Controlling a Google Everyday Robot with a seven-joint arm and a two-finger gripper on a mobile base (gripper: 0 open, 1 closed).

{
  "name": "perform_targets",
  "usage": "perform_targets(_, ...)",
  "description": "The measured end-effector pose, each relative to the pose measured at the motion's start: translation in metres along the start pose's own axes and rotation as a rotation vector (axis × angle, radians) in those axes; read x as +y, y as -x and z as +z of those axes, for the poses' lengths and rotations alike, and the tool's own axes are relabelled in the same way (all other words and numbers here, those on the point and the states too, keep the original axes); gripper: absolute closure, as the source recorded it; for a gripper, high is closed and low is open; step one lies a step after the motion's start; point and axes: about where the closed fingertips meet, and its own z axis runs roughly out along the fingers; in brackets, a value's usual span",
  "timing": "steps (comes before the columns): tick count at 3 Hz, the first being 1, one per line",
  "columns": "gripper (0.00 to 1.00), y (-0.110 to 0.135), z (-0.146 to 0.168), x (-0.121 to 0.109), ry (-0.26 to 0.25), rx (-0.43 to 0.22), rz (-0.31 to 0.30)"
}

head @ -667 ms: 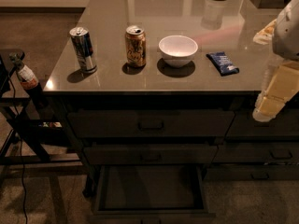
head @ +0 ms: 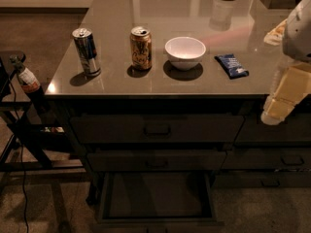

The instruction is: Place rxbar blueberry into bottom drawer

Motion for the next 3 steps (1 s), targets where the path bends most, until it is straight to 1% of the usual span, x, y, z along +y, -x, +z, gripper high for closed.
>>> perform_targets(1,0.0,-0.003,0.017,-0.02,-0.004,0.013,0.104)
perform_targets(2,0.0,-0.009,0.039,-0.04,0.024,0.023,0.224)
perform_targets(3,0.0,-0.009,0.056,-0.053,0.048,0.021,0.27)
